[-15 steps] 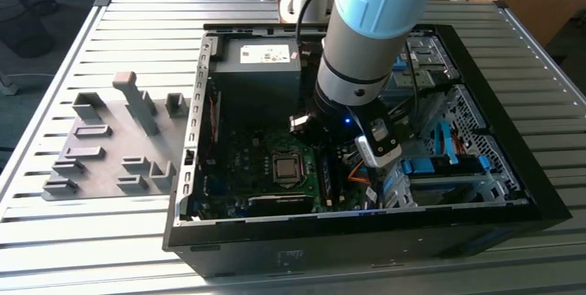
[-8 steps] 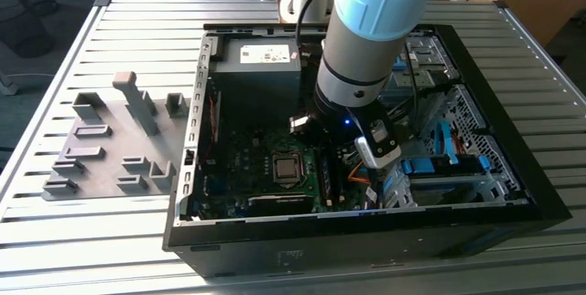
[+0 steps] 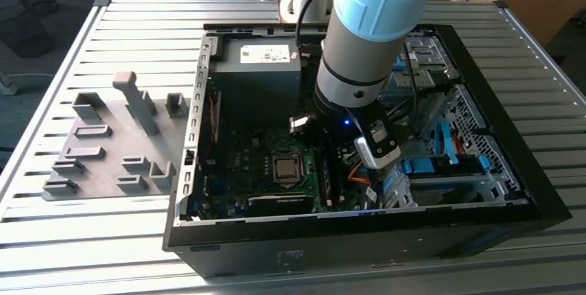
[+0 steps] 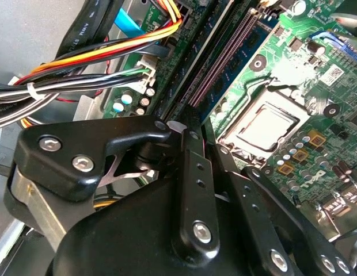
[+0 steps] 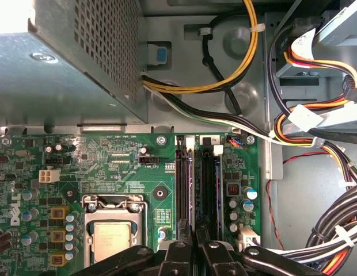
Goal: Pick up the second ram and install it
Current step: 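Insert the second ram into the second slot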
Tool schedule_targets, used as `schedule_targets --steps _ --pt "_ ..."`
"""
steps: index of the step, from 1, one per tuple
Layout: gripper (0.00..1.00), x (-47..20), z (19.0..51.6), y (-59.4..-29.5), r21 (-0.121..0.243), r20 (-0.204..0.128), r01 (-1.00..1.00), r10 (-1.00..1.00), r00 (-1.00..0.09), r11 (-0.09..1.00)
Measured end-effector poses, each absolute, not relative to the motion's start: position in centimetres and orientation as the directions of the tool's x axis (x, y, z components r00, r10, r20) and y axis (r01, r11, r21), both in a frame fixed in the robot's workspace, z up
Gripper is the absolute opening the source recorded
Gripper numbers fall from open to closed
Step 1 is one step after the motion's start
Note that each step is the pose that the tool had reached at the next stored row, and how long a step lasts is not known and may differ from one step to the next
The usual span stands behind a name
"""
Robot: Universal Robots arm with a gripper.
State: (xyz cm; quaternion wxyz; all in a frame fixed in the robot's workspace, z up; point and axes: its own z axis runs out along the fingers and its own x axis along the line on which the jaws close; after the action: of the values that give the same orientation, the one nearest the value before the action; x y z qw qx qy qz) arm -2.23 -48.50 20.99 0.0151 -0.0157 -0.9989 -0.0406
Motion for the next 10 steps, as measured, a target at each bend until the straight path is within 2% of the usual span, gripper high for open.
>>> schedule_targets --steps 10 --pt "0.14 -2.23 21.37 -48.51 0.081 0.031 0.033 0.03 -0.999 0.996"
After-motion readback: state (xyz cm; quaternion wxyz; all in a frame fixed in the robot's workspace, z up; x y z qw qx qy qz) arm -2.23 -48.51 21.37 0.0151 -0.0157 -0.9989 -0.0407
